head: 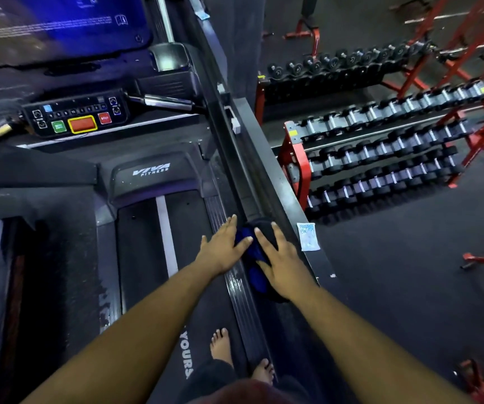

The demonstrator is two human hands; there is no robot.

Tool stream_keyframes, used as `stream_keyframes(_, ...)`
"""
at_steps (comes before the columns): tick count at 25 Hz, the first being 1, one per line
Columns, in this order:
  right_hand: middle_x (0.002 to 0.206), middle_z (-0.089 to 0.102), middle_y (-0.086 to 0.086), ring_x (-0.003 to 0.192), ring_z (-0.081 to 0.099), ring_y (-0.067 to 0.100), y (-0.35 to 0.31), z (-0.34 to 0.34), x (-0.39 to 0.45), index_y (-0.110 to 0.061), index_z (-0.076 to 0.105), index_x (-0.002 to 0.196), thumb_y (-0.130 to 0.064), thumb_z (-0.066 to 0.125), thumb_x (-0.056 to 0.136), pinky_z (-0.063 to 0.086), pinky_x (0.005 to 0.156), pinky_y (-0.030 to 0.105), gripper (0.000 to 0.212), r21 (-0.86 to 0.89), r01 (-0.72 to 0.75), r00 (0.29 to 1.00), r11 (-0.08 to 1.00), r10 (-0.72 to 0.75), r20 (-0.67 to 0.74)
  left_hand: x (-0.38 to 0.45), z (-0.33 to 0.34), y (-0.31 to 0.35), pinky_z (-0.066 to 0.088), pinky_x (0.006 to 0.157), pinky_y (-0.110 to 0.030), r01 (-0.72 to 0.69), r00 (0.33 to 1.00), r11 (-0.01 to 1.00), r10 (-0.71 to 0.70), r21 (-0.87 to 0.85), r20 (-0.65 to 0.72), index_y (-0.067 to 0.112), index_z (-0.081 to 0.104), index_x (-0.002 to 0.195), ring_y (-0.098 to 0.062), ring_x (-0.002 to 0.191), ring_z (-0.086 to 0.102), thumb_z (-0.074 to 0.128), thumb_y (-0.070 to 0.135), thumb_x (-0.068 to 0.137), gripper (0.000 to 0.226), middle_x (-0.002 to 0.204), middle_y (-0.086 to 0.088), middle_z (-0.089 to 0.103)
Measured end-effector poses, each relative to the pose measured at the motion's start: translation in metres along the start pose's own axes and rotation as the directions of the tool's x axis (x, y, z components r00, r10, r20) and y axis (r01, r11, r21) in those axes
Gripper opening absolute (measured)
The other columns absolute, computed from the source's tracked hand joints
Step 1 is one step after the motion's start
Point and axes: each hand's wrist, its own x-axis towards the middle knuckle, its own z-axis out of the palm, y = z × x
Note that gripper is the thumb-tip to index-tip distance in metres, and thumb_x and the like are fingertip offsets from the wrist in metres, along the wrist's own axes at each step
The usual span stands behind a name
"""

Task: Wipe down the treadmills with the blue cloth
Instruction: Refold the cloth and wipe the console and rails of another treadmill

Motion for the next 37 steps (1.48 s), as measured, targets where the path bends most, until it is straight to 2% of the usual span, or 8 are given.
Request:
stream_keyframes(3, 0.165, 0.001, 0.001, 0.144, 0.023, 0.029, 0.014, -0.016, 0.003, -0.049, 0.013, 0.154, -0.040, 0.063, 0.094, 0.028, 0.116, 0.038, 0.078, 0.073, 0.018, 0.995, 0.997, -0.024, 0.094, 0.000, 0.010, 0.006, 0.050, 0.098, -0.044, 0.017, 0.998, 0.939, 0.006, -0.344, 0.066, 0.014, 0.046, 0.139, -0.021, 0.109, 0.063, 0.059, 0.061, 0.088, 0.070, 0.128, -0.006, 0.065)
stream_keyframes(7, 0.153, 0.022, 0.000, 0.142, 0.029, 0.020, 0.012, -0.034, 0.021, -0.049, 0.026, 0.150, -0.043, 0.064, 0.093, 0.025, 0.119, 0.032, 0.069, 0.412, -0.111, 0.994, 0.904, 0.106, 0.034, 0.002, 0.008, 0.013, 0.051, 0.067, -0.034, 0.010, 0.986, 0.958, -0.057, -0.286, -0.155, 0.019, 0.060, 0.088, -0.017, 0.075, 0.061, 0.067, 0.048, 0.087, 0.030, 0.079, 0.002, 0.063)
stream_keyframes(10, 0.158, 0.019, 0.009, 0.144, 0.029, 0.028, 0.008, -0.025, 0.025, -0.034, 0.009, 0.158, -0.051, 0.054, 0.096, 0.032, 0.117, 0.045, 0.079, 0.294, -0.290, 0.954, 0.911, 0.300, 0.013, -0.005, 0.007, 0.011, 0.054, 0.071, -0.038, 0.000, 0.975, 0.947, -0.071, -0.321, -0.212, 0.019, 0.061, 0.093, -0.016, 0.076, 0.062, 0.066, 0.042, 0.089, 0.024, 0.082, 0.003, 0.065)
stream_keyframes(18, 0.165, 0.002, 0.008, 0.142, 0.028, 0.032, -0.006, 0.008, 0.008, -0.033, -0.005, 0.157, -0.048, 0.045, 0.100, 0.049, 0.098, 0.048, 0.077, -0.004, -0.086, 0.995, 0.996, 0.086, -0.058, 0.001, 0.009, -0.011, 0.053, 0.093, -0.043, 0.036, 0.959, 0.945, -0.124, -0.324, -0.255, 0.022, 0.055, 0.129, -0.018, 0.105, 0.062, 0.054, 0.040, 0.096, 0.038, 0.127, -0.006, 0.062)
stream_keyframes(23, 0.145, 0.033, 0.003, 0.115, 0.057, 0.023, 0.030, -0.005, -0.032, -0.051, 0.001, 0.153, -0.036, 0.058, 0.097, 0.054, 0.089, 0.036, 0.081, 0.164, -0.010, 0.997, 0.986, 0.023, -0.078, -0.016, 0.036, 0.016, 0.042, 0.109, -0.042, -0.003, 0.998, 0.963, -0.014, -0.269, -0.060, 0.014, 0.029, 0.153, -0.026, 0.134, 0.047, 0.046, 0.061, 0.095, 0.076, 0.152, -0.014, 0.042)
stream_keyframes(30, 0.146, 0.025, -0.011, 0.128, 0.042, 0.009, 0.049, -0.050, 0.029, -0.050, 0.015, 0.152, -0.046, 0.082, 0.076, 0.043, 0.110, 0.038, 0.102, 0.306, 0.140, 0.987, 0.942, -0.159, 0.039, -0.018, 0.018, 0.041, 0.048, 0.098, -0.036, -0.038, 0.972, 0.977, -0.012, -0.209, -0.234, 0.024, 0.041, 0.145, -0.018, 0.119, 0.056, 0.054, 0.060, 0.091, 0.066, 0.142, 0.002, 0.047)
stream_keyframes(34, 0.138, 0.032, -0.013, 0.126, 0.041, 0.005, 0.079, -0.035, 0.075, -0.037, 0.023, 0.154, -0.051, 0.089, 0.061, 0.037, 0.110, 0.026, 0.114, 0.363, 0.272, 0.951, 0.891, -0.307, 0.043, -0.008, 0.064, 0.046, 0.050, 0.086, -0.038, -0.076, 0.868, 0.995, 0.033, -0.067, -0.496, 0.022, 0.051, 0.126, -0.020, 0.104, 0.058, 0.059, 0.054, 0.091, 0.048, 0.123, 0.002, 0.048)
stream_keyframes(37, 0.126, 0.050, -0.011, 0.116, 0.049, 0.003, 0.103, -0.009, 0.090, -0.021, 0.041, 0.145, -0.066, 0.080, 0.063, 0.036, 0.091, 0.003, 0.101, 0.461, 0.402, 0.896, 0.791, -0.443, -0.021, 0.008, 0.108, 0.047, 0.046, 0.090, -0.043, -0.080, 0.654, 0.994, -0.006, -0.077, -0.756, 0.017, 0.056, 0.120, -0.028, 0.106, 0.056, 0.061, 0.042, 0.093, 0.037, 0.116, -0.006, 0.054)
